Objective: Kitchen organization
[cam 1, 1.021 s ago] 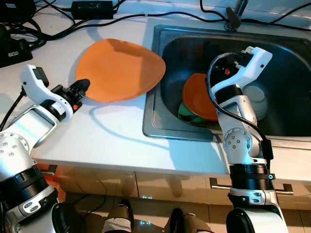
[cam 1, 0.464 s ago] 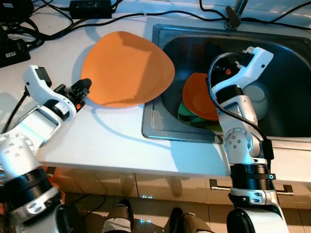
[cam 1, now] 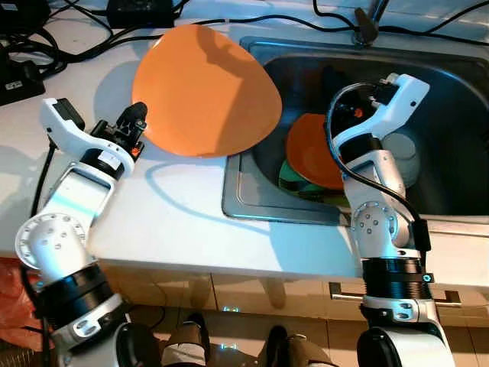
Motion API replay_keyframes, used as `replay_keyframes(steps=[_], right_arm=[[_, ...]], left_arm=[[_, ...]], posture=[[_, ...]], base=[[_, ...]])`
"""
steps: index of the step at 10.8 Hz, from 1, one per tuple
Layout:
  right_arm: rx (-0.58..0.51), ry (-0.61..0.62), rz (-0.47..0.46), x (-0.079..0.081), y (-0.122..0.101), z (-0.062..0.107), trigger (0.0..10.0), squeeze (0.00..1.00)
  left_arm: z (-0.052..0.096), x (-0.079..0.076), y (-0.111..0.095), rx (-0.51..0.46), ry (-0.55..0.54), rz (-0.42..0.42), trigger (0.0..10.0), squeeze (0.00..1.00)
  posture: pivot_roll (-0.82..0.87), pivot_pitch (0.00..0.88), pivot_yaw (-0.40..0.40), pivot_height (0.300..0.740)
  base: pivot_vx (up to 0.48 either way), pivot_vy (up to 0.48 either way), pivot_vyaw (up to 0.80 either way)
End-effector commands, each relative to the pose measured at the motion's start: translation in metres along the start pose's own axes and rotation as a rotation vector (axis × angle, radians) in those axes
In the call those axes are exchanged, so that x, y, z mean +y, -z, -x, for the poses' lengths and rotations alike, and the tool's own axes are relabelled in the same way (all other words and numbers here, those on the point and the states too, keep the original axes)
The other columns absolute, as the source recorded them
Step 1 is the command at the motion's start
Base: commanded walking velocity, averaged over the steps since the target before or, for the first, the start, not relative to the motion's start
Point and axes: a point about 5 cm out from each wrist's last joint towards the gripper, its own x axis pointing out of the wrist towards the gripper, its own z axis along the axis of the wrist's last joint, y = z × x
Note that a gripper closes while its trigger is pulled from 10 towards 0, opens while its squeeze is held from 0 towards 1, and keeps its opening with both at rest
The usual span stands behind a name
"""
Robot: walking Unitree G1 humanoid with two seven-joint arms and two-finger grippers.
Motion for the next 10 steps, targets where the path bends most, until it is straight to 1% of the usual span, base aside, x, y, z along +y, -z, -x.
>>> replay_keyframes(steps=[1, 2, 6, 7, 8, 10], right_arm=[[0.011, 0.03, 0.009, -0.006, 0.002, 0.003, 10.0, 0.0], [0.011, 0.032, 0.01, -0.006, 0.002, 0.003, 10.0, 0.0], [0.011, 0.037, 0.007, -0.007, 0.003, 0.003, 10.0, 0.0], [0.012, 0.037, 0.006, -0.007, 0.003, 0.003, 10.0, 0.0], [0.012, 0.037, 0.006, -0.008, 0.003, 0.003, 10.0, 0.0], [0.01, 0.04, 0.004, -0.008, 0.002, 0.002, 10.0, 0.0]], left_arm=[[-0.001, -0.008, -0.004, -0.044, 0.038, 0.002, 0.0, 0.0], [-0.002, -0.01, -0.005, -0.082, 0.05, 0.024, 0.0, 0.0], [-0.005, -0.018, -0.005, -0.129, 0.104, 0.065, 0.0, 0.0], [-0.009, -0.025, -0.004, -0.153, 0.137, 0.066, 10.0, 0.0], [-0.009, -0.026, -0.004, -0.161, 0.145, 0.073, 10.0, 0.0], [-0.014, -0.035, -0.004, -0.189, 0.182, 0.073, 10.0, 0.0]], posture=[[0.15, 0.22, -0.033, 0.74], [0.15, 0.218, -0.034, 0.74], [0.14, 0.205, -0.033, 0.74], [0.14, 0.203, -0.036, 0.74], [0.14, 0.203, -0.036, 0.74], [0.14, 0.205, -0.042, 0.74]], base=[[0.0, 0.0, 0.0], [0.0, 0.0, 0.0], [0.0, 0.0, 0.0], [0.0, 0.0, 0.0], [0.0, 0.0, 0.0], [0.0, 0.0, 0.0]])
